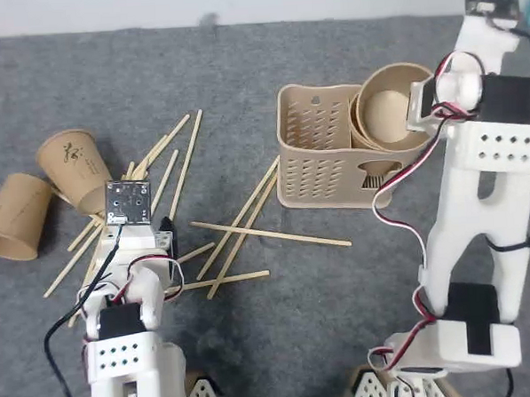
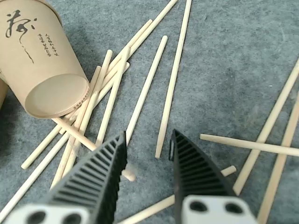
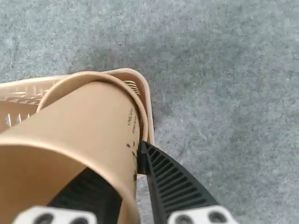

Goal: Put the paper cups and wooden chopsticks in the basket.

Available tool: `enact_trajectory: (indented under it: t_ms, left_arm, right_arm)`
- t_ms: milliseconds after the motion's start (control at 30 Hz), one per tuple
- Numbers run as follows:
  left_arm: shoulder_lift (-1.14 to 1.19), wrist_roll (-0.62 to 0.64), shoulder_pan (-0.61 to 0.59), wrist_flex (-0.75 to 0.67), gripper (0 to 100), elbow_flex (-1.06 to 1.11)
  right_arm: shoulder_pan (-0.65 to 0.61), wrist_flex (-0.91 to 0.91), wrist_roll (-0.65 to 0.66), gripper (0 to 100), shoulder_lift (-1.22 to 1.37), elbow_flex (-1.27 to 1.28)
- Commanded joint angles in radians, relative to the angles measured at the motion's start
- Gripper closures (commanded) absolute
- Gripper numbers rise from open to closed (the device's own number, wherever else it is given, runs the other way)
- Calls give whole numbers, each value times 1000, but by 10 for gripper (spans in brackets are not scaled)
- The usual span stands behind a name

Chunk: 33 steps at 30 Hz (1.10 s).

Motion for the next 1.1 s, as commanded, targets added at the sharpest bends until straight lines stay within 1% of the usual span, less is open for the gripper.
enact_trajectory:
  t_ms: [0,67,167,233,267,400,467,500,600,667,733,833,967,1067]
  left_arm:
    - [-14,-6,-2,-34,859,-5]
    - [-14,-6,-3,-34,859,-5]
    - [-14,-6,-3,-34,859,-5]
    - [-14,-6,-3,-34,859,-5]
    - [-14,-6,-3,-34,859,-5]
    - [-14,-6,-3,-34,859,-5]
    - [-14,-6,-3,-34,859,-5]
    - [-14,-6,-3,-34,859,-5]
    - [-14,-6,-3,-34,859,-5]
    - [-14,-6,-3,-34,859,-5]
    - [-14,-6,-3,-34,859,-5]
    - [-14,-6,-3,-34,859,-5]
    - [-14,-6,-3,-31,859,-5]
    - [-14,-6,-3,-29,859,-5]
  right_arm:
    - [-10,28,31,986,-1,-11]
    - [-19,21,57,946,-1,-12]
    - [-24,-22,43,842,-13,-18]
    - [-25,-25,43,793,-13,-74]
    - [-24,-19,43,784,-13,-107]
    - [-19,45,44,800,-15,-273]
    - [-7,45,44,826,-44,-282]
    - [-4,45,44,854,-71,-273]
    - [-7,44,46,994,-179,-189]
    - [-7,41,43,975,-269,-103]
    - [-7,35,44,995,-360,-11]
    - [-7,-15,49,991,-483,135]
    - [-7,-185,71,991,-619,410]
    - [-22,-386,72,991,-707,654]
